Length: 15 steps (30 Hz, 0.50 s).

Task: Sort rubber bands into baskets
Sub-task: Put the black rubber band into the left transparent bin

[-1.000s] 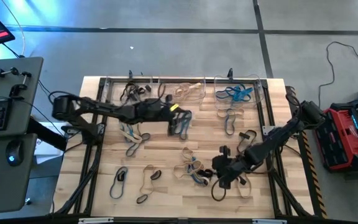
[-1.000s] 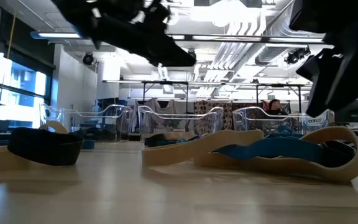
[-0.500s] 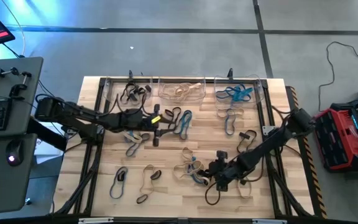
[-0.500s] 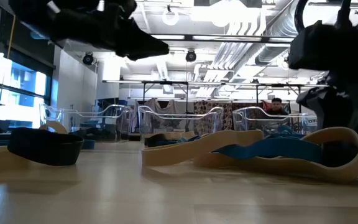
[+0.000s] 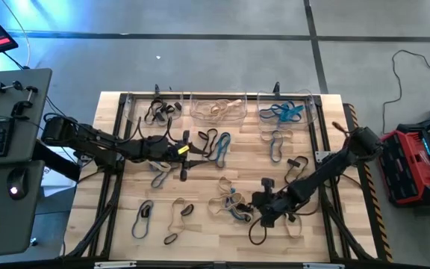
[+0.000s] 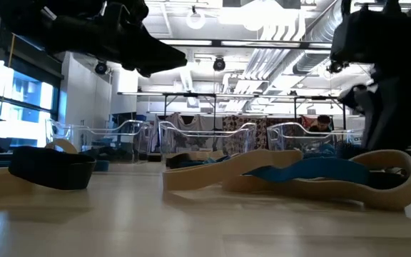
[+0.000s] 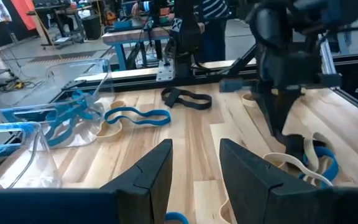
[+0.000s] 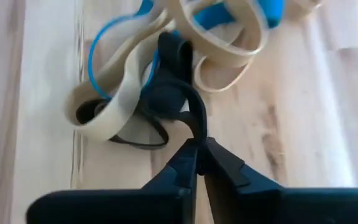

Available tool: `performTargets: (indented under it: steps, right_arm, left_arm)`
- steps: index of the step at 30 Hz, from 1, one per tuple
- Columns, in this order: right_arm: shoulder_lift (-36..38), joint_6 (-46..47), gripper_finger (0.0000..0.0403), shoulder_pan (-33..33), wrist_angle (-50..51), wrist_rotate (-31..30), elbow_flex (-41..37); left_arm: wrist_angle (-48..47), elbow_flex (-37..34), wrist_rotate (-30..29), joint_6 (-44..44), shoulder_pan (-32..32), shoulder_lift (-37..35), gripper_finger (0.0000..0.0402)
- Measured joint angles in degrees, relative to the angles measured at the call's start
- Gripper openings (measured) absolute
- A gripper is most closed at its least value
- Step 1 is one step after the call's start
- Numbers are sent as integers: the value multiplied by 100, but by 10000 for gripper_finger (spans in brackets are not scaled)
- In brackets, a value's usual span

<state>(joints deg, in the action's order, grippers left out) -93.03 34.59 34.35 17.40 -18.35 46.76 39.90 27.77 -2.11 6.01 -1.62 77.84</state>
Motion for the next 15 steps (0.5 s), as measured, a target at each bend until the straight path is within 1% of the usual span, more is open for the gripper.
performTargets:
  steps: [3, 6, 10, 12, 15]
  right_arm:
    - [269, -12, 15, -24, 162, -326, 0]
    - [520, -178, 4, -122, 194, -847, 0]
    - [656, -582, 6, -361, 5, -1573, 0]
    - [655, -798, 5, -510, -129, -1769, 0]
    - [647, -1032, 2, -772, -463, -1903, 0]
  left_arm:
    - [-13, 0, -2, -90, -46, 0, 126]
    - [-71, 2, -1, -138, -94, 0, 126]
    - [-98, 2, -33, -143, -206, 21, 126]
    - [-98, 2, -239, -143, -311, 55, 126]
    - [-55, 2, -702, -96, -522, 136, 129]
